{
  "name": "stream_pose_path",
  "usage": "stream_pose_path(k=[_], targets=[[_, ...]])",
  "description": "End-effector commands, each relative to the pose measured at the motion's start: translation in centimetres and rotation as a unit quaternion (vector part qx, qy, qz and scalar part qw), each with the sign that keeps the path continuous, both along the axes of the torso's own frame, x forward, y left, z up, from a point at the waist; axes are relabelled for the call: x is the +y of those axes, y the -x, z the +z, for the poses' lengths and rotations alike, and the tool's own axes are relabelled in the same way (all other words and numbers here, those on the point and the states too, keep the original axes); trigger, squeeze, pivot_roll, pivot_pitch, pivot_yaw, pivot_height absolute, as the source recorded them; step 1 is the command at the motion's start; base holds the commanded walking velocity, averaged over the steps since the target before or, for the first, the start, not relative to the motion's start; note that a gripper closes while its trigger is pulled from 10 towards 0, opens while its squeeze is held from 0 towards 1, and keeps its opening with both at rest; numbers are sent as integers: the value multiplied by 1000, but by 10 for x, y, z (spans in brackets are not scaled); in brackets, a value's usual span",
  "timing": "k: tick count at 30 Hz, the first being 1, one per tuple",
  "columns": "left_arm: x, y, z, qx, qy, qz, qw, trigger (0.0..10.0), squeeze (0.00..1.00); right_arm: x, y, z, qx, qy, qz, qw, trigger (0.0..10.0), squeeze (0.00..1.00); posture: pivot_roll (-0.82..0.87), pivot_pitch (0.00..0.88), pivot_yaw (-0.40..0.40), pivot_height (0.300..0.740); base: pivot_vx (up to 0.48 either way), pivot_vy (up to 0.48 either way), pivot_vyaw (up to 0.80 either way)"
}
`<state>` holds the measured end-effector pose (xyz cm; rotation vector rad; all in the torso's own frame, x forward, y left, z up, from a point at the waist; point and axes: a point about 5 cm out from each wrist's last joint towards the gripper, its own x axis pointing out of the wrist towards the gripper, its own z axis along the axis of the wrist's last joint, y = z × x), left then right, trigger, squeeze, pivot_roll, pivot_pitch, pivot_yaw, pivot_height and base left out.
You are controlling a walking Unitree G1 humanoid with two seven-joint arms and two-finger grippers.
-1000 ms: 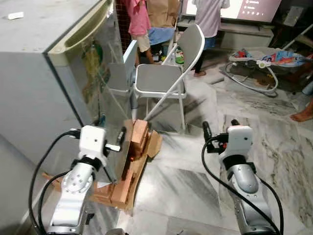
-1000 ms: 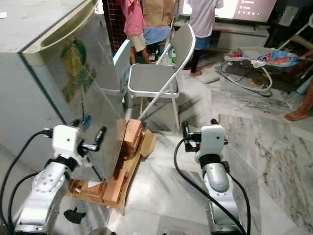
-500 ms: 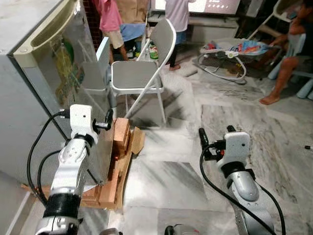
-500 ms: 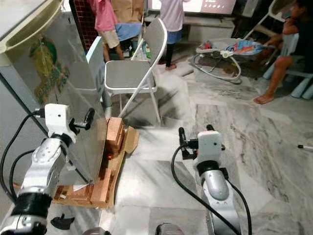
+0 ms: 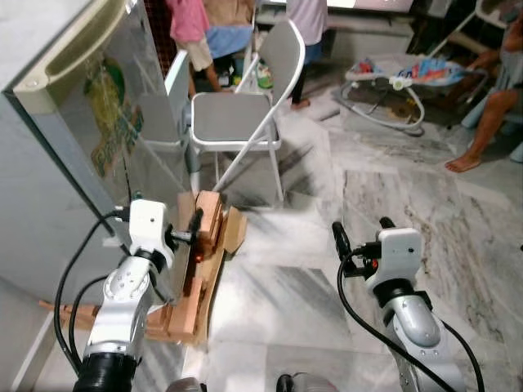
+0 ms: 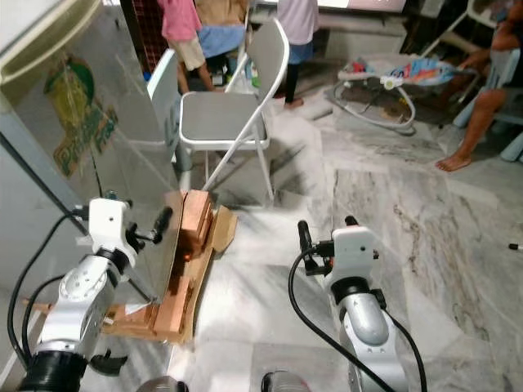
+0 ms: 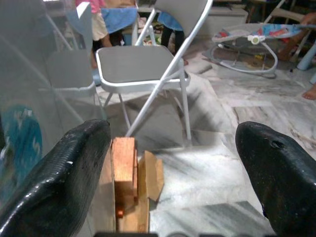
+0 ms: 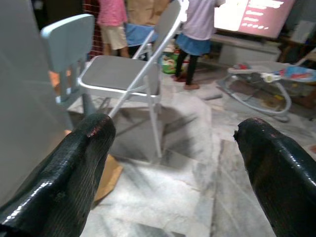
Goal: Restocking fridge
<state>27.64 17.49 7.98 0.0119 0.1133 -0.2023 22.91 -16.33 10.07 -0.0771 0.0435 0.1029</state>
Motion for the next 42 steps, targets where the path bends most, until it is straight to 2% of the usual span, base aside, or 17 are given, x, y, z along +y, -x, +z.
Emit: stream_pose_path(k=[1, 2, 8, 14, 18, 20, 26, 29, 30, 32, 33, 34, 35, 37, 38, 39, 42], targets=[[11, 3, 7, -14, -8, 27, 999, 10000, 0, 0, 1, 2, 3, -1, 3, 1000, 10000, 0, 14, 97, -14, 740, 0, 0, 0], [26, 6, 7, -21, -18, 79, 996, 10000, 0, 0, 1, 2, 5, -2, 7, 1000, 10000, 0, 18, 99, -16, 740, 0, 0, 0], [58, 1, 15, -32, -25, 172, 984, 10000, 0, 2, 0, 1, 10, -3, 14, 1000, 10000, 0, 9, 98, -14, 740, 0, 0, 0], [67, 0, 19, -28, -37, 177, 983, 10000, 0, 1, 1, 0, 15, -6, 14, 1000, 10000, 0, 6, 98, -9, 740, 0, 0, 0], [66, -10, 23, -36, -39, 168, 984, 10000, 0, 2, 0, 0, 16, -4, 18, 1000, 10000, 0, 3, 95, -14, 740, 0, 0, 0], [59, -19, 31, -49, -26, 146, 988, 10000, 0, 1, 0, 0, 16, -5, 18, 1000, 10000, 0, 3, 95, -15, 740, 0, 0, 0], [31, -35, 41, -74, -51, 66, 994, 10000, 0, 2, -1, 1, 14, 1, 22, 1000, 10000, 0, 1, 84, -18, 740, 0, 0, 0], [12, -50, 52, -89, -48, 25, 995, 10000, 0, -1, 2, 2, 18, 5, 20, 1000, 10000, 0, 7, 80, -18, 740, 0, 0, 0], [-4, -62, 64, -108, -49, 0, 993, 10000, 0, -5, 7, 1, 28, 7, 14, 999, 10000, 0, 11, 78, -19, 740, 0, 0, 0], [-22, -72, 79, -129, -43, -27, 990, 10000, 0, -8, 15, -1, 42, 7, 8, 999, 10000, 0, 13, 77, -20, 740, 0, 0, 0], [-42, -80, 92, -148, -32, -56, 987, 10000, 0, -12, 25, -5, 58, 10, 4, 998, 10000, 0, 13, 74, -22, 740, 0, 0, 0], [-42, -80, 92, -148, -32, -56, 987, 10000, 0, -12, 25, -5, 58, 10, 4, 998, 10000, 0, 13, 74, -22, 740, 0, 0, 0], [-69, -84, 107, -166, -12, -96, 981, 10000, 0, -14, 37, -10, 79, 13, 3, 997, 10000, 0, 9, 71, -22, 740, 0, 0, 0], [-82, -85, 114, -176, -3, -118, 977, 10000, 0, -15, 43, -13, 90, 15, 3, 996, 10000, 0, 9, 71, -22, 740, 0, 0, 0], [-98, -83, 122, -186, 9, -142, 972, 10000, 0, -15, 49, -16, 100, 15, 3, 995, 10000, 0, 3, 69, -18, 740, 0, 0, 0], [-131, -75, 136, -202, 37, -194, 959, 10000, 0, -17, 58, -20, 111, 14, 3, 994, 10000, 0, -1, 67, -14, 740, 0, 0, 0], [-170, -58, 152, -219, 74, -265, 936, 10000, 0, -17, 60, -21, 116, 6, -3, 993, 10000, 0, -5, 66, -7, 740, 0, 0, 0]])
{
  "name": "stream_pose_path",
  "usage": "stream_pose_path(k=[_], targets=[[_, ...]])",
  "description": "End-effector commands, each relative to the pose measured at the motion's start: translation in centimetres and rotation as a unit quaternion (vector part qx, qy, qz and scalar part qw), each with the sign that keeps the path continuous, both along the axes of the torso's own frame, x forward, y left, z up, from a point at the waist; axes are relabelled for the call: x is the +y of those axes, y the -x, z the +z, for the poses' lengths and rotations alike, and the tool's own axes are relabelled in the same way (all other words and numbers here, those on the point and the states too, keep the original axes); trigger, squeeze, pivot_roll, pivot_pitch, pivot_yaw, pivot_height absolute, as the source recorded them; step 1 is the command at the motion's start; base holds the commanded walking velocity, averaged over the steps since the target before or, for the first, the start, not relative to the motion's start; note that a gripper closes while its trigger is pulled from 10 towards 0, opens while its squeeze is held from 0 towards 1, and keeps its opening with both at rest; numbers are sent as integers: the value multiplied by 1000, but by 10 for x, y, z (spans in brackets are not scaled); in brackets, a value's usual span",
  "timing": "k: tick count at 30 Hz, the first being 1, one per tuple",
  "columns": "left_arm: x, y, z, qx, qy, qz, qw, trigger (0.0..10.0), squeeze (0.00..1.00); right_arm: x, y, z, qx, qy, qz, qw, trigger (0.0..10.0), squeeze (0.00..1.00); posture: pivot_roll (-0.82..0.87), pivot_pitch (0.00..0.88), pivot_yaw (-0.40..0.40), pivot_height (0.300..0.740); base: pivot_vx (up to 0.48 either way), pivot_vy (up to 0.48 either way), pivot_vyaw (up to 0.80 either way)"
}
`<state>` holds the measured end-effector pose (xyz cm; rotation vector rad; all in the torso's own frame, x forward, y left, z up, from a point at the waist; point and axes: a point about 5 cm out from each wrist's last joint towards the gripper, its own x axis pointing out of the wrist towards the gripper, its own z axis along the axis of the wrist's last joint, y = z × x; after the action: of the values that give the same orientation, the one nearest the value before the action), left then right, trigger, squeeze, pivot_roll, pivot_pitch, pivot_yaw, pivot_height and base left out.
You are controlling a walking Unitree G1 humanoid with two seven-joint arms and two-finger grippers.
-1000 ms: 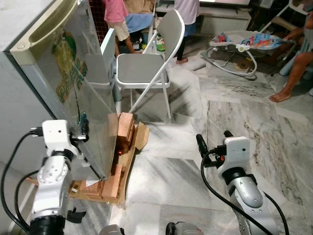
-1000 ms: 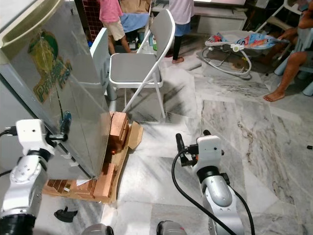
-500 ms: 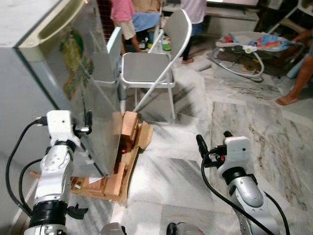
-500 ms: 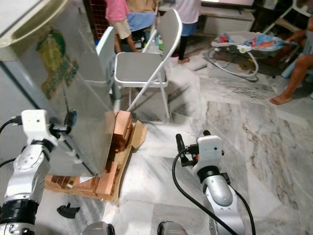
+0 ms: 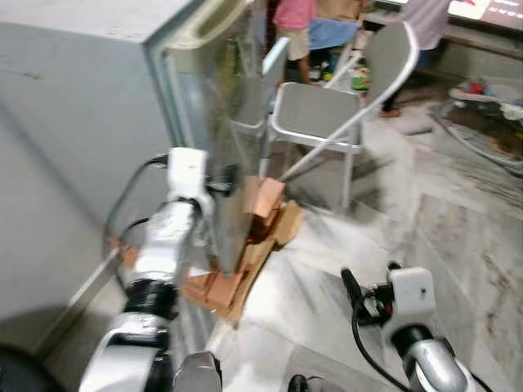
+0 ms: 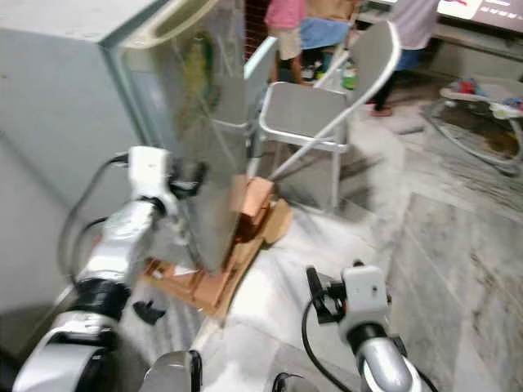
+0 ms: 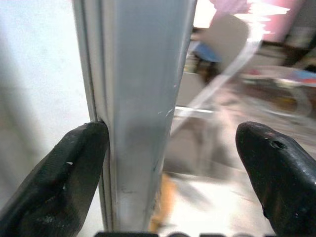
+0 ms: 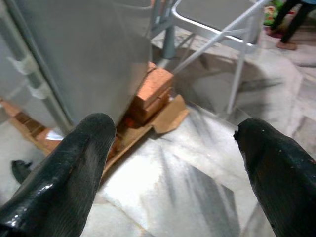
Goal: Restocking fridge
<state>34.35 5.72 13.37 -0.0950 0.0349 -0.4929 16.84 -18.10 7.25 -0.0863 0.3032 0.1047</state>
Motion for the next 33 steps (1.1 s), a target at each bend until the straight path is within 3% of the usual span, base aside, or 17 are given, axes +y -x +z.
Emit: stream_pose_path(k=[1, 3, 5, 6, 9, 13, 16, 26, 33], targets=[[-62, 15, 102, -194, 48, -136, 970, 10000, 0, 1, -2, 7, -12, -8, -2, 1000, 10000, 0, -7, 65, -3, 740, 0, 0, 0], [-82, 28, 106, -201, 63, -175, 962, 10000, 0, 2, -3, 7, -8, -14, 1, 1000, 10000, 0, -3, 64, -1, 740, 0, 0, 0], [-82, 26, 100, -204, 50, -169, 963, 10000, 0, 3, -3, 6, -7, -16, 5, 1000, 10000, 0, 0, 62, -1, 740, 0, 0, 0], [-72, 18, 92, -192, 40, -140, 971, 10000, 0, 4, -4, 6, -8, -20, 8, 1000, 10000, 0, -2, 62, 0, 740, 0, 0, 0], [-52, 9, 81, -180, 20, -103, 978, 10000, 0, 5, -4, 4, -11, -26, 11, 1000, 10000, 0, 0, 61, 1, 740, 0, 0, 0], [-30, 6, 68, -157, 17, -78, 984, 10000, 0, 6, -5, 4, -18, -31, 20, 999, 10000, 0, 3, 60, 3, 740, 0, 0, 0], [-14, 12, 52, -149, -2, -60, 987, 10000, 0, 7, -8, 4, -29, -26, 34, 999, 10000, 0, 6, 57, 5, 740, 0, -264, 0], [17, 30, 17, -100, -14, 4, 995, 10000, 0, 2, -18, -8, -28, -29, 33, 999, 10000, 0, 7, 48, 10, 740, 0, -468, 0], [42, 43, 2, -90, -56, 27, 994, 10000, 0, 4, -24, -7, -44, -19, 37, 998, 10000, 0, 29, 52, 23, 740, 0, -455, -784]])
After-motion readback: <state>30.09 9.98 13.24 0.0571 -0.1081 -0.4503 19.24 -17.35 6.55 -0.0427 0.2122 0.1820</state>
